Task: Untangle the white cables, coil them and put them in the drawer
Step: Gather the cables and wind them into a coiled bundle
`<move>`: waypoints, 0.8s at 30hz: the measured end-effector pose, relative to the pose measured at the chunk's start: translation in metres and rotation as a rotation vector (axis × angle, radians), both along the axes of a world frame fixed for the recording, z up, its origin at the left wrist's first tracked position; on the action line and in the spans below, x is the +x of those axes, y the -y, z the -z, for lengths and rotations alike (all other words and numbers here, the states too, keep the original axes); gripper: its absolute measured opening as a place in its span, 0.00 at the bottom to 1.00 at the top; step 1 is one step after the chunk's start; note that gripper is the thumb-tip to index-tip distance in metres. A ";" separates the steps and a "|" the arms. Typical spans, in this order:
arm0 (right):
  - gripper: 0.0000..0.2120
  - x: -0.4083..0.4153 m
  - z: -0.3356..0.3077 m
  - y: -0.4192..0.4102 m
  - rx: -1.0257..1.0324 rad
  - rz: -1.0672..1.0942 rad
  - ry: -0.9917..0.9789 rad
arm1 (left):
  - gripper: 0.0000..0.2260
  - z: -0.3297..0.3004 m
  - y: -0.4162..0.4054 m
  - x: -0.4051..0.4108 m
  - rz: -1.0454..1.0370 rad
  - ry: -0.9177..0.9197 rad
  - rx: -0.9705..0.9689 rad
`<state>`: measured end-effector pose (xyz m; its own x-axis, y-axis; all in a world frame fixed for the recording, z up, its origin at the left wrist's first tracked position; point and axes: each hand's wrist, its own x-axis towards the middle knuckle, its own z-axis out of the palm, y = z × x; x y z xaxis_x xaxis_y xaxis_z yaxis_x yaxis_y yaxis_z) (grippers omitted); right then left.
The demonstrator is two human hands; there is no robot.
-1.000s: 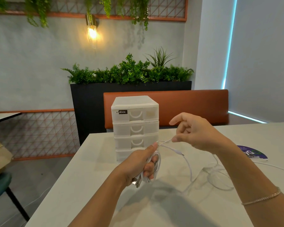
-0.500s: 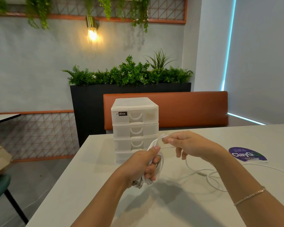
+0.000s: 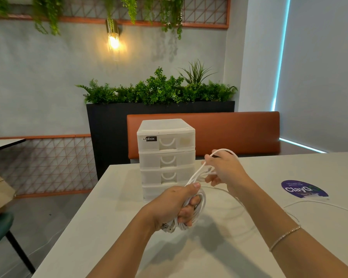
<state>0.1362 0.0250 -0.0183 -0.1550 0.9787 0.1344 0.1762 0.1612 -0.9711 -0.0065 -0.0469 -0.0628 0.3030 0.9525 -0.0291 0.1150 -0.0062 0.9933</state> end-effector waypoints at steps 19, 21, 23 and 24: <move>0.27 0.002 0.029 0.015 0.377 -0.171 0.615 | 0.20 -0.001 -0.003 -0.005 0.033 0.384 -0.105; 0.32 -0.003 0.030 0.011 0.508 -0.049 0.626 | 0.21 -0.001 -0.003 -0.008 0.064 0.467 -0.133; 0.36 -0.004 0.028 0.006 0.615 0.039 0.582 | 0.23 -0.002 -0.002 -0.007 0.115 0.534 -0.159; 0.36 -0.004 0.027 0.002 0.621 0.059 0.558 | 0.25 -0.002 -0.003 -0.006 0.136 0.566 -0.173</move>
<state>0.1324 0.0229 -0.0450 -0.3097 0.7609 0.5702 0.6299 0.6134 -0.4764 -0.0126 -0.0439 -0.0612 0.4351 0.9002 0.0212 -0.4218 0.1829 0.8880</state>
